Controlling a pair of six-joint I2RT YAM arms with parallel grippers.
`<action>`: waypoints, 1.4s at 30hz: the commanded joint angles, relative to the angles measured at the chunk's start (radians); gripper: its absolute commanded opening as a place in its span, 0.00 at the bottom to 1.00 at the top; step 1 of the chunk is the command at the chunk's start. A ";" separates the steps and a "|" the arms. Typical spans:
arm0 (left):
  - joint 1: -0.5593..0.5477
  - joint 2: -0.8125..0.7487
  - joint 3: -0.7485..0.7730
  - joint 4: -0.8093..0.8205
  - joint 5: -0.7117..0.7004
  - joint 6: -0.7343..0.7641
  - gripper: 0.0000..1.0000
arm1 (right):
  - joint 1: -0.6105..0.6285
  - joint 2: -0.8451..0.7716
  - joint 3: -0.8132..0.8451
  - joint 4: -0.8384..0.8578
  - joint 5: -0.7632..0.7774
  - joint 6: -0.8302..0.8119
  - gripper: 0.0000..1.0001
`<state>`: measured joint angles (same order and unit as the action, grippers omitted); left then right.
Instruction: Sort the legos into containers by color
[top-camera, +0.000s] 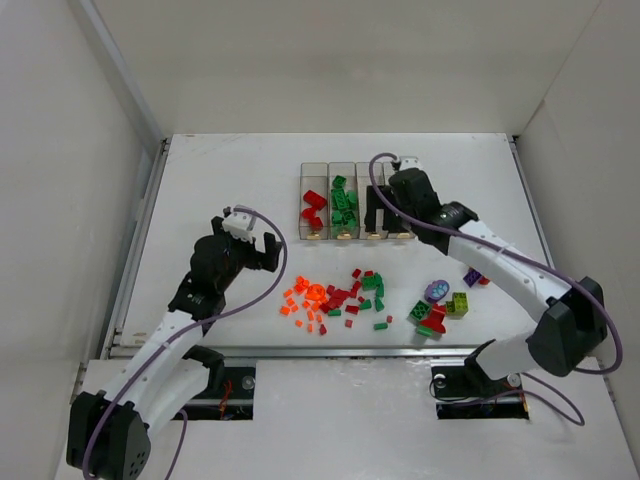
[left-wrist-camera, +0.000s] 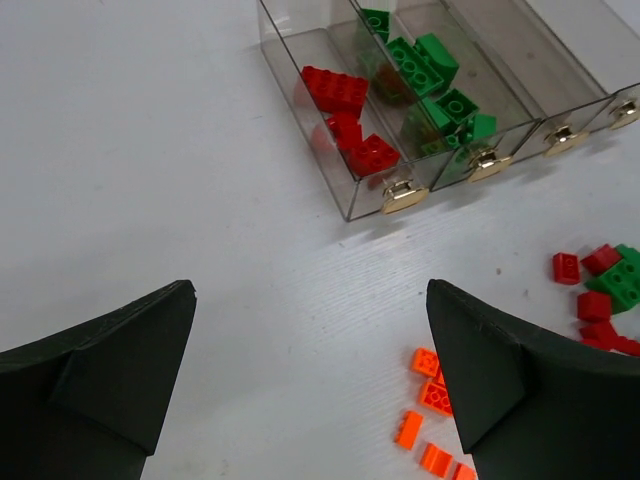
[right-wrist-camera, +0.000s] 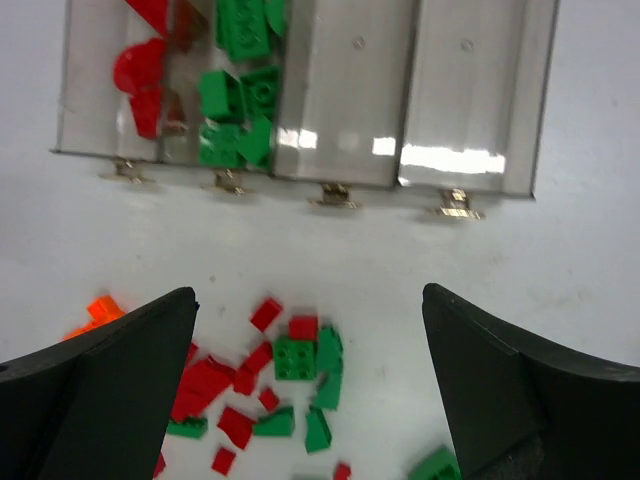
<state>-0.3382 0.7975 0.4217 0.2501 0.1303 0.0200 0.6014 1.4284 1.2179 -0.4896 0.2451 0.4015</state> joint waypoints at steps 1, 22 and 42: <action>0.004 0.014 -0.021 0.152 0.058 -0.118 1.00 | -0.003 -0.140 -0.041 -0.027 0.074 0.088 0.99; -0.010 0.132 0.068 0.066 0.098 -0.129 1.00 | 0.029 -0.454 -0.185 -0.187 0.059 0.277 0.99; -0.125 0.206 0.345 -0.317 0.377 0.503 1.00 | 0.141 -0.408 -0.310 -0.267 0.004 0.342 0.99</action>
<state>-0.4576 0.9699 0.7258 0.0231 0.3866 0.3889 0.7284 1.0203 0.9157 -0.7895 0.2737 0.7219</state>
